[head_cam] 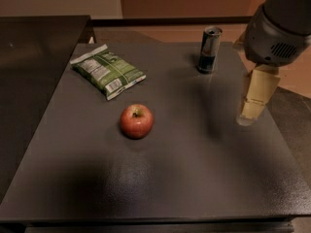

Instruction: Pick green jalapeno chip bag

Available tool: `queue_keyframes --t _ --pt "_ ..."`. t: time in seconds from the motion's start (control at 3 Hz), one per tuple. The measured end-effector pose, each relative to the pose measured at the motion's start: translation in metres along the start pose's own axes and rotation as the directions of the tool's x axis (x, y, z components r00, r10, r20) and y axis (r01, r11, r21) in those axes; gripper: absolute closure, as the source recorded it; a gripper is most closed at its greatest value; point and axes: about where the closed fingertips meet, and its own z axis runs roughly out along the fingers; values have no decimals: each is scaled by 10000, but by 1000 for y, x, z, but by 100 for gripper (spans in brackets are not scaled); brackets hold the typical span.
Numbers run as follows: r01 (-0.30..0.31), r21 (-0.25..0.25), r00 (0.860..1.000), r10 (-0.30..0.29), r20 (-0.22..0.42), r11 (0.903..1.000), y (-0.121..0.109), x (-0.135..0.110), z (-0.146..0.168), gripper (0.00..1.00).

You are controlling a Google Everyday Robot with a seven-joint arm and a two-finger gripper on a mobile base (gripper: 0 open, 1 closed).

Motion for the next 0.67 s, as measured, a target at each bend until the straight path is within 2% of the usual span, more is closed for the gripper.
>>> queue_keyframes --t 0.33,0.67 --pt "429 -309 9986 -419 318 9986 -12 -32 32 0" --pt "502 -281 9961 -480 747 9983 -34 -65 57 0"
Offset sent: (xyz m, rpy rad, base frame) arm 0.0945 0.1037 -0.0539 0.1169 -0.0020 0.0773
